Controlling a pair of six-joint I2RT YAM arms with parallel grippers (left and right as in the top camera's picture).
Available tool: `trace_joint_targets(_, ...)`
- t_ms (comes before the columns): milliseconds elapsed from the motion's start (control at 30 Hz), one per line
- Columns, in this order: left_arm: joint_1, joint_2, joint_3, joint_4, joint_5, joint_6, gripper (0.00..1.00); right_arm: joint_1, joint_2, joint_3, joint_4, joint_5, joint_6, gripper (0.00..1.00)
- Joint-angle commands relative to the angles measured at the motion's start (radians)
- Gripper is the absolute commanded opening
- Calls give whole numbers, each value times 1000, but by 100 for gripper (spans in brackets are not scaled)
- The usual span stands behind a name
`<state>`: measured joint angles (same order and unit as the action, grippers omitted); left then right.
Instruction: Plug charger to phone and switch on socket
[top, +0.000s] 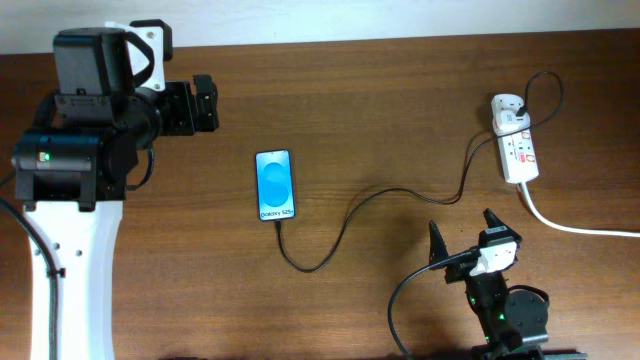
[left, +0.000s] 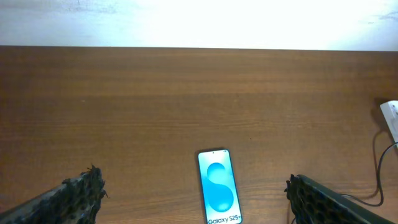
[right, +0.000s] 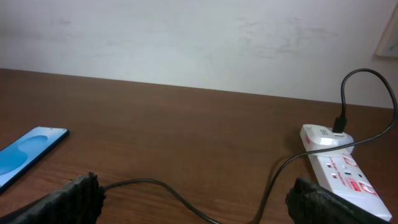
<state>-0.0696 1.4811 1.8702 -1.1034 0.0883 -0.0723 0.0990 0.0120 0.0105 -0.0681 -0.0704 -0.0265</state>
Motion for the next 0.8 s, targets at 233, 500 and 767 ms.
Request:
trace_joint_targets(233, 2, -6, 11, 2, -7, 5, 99, 5, -8, -5, -7, 16, 5, 98)
trace_joint_targets(500, -2, -201, -201, 97, -11, 21, 100, 5, -8, -5, -7, 16, 5, 98)
trace_joint_targets(767, 8, -989, -1289, 723, -10, 228, 99, 5, -8, -5, -7, 16, 5, 98)
